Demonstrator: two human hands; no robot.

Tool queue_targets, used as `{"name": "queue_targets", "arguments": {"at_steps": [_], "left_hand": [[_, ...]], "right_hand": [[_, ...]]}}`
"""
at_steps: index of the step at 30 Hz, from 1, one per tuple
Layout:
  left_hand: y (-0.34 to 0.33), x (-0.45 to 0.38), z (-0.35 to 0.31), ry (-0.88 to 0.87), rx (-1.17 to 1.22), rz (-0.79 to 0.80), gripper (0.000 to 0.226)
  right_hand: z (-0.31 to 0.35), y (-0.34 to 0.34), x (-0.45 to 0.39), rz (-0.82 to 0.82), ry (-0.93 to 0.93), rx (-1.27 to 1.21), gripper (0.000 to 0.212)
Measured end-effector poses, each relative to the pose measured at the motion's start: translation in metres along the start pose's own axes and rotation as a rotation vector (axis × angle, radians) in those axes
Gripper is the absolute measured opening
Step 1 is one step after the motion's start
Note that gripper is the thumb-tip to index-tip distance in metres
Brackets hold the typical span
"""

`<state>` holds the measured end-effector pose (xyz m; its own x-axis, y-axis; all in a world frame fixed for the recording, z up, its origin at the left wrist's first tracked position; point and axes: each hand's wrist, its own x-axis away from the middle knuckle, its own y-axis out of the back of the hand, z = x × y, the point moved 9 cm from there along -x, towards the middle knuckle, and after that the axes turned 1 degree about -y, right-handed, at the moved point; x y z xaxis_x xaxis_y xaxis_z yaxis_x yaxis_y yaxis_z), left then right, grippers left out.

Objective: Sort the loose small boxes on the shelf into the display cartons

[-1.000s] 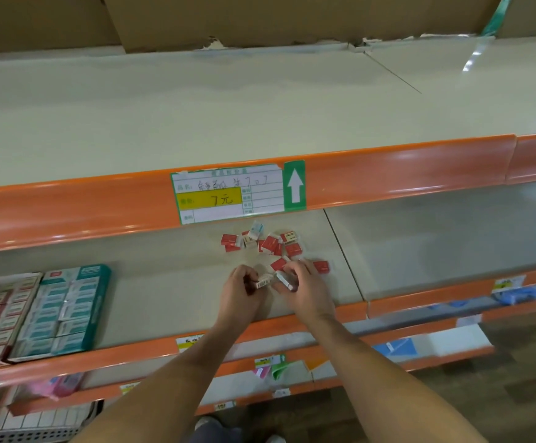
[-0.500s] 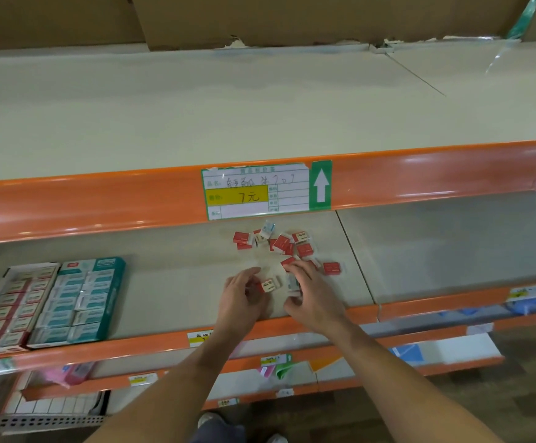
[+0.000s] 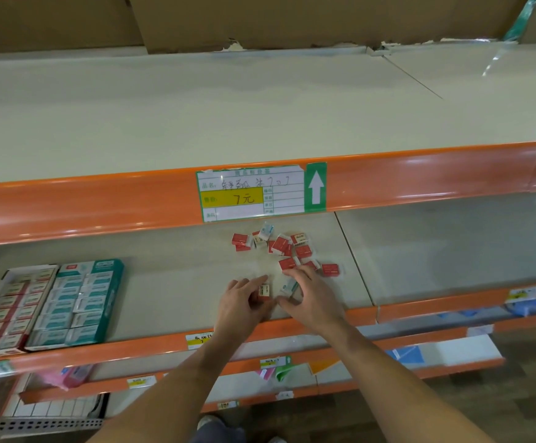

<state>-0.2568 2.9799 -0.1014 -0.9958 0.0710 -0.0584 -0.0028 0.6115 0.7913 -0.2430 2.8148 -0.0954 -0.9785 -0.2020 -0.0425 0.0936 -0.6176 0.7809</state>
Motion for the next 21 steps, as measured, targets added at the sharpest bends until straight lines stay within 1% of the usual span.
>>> {"name": "queue_targets", "arguments": {"at_steps": [2, 4, 7, 9, 11, 13, 15, 17, 19, 21], "left_hand": [[0.001, -0.001, 0.001, 0.01, -0.003, -0.03, 0.054], [0.004, -0.001, 0.005, 0.057, -0.023, -0.082, 0.058], [0.007, -0.002, 0.007, 0.135, -0.024, -0.127, 0.072], [0.01, -0.002, 0.011, 0.177, 0.007, -0.14, 0.081], [0.01, -0.003, 0.012, 0.193, 0.038, -0.112, 0.09], [0.007, -0.006, 0.012, 0.171, 0.071, -0.055, 0.095], [0.007, -0.007, 0.015, 0.147, 0.169, 0.008, 0.089], [0.008, -0.007, 0.022, 0.118, 0.249, 0.074, 0.073], [0.011, -0.007, 0.025, 0.036, 0.214, 0.094, 0.058], [0.013, -0.007, 0.027, 0.012, 0.211, 0.072, 0.048]], "right_hand": [[0.002, -0.003, 0.0, 0.065, 0.022, 0.004, 0.058], [0.001, -0.007, 0.001, 0.112, 0.032, -0.002, 0.054], [-0.002, -0.004, 0.001, 0.061, 0.04, 0.023, 0.044], [-0.005, -0.002, 0.001, 0.017, 0.026, 0.04, 0.043], [-0.005, 0.0, 0.001, -0.016, 0.01, 0.037, 0.043], [-0.005, 0.002, 0.001, -0.041, 0.004, 0.029, 0.04], [-0.004, 0.003, 0.001, -0.056, 0.004, 0.026, 0.035], [-0.002, 0.004, 0.002, -0.072, 0.002, -0.005, 0.029], [0.0, 0.006, 0.003, -0.089, 0.007, -0.013, 0.025], [0.0, 0.006, 0.002, -0.092, -0.004, 0.01, 0.029]]}}
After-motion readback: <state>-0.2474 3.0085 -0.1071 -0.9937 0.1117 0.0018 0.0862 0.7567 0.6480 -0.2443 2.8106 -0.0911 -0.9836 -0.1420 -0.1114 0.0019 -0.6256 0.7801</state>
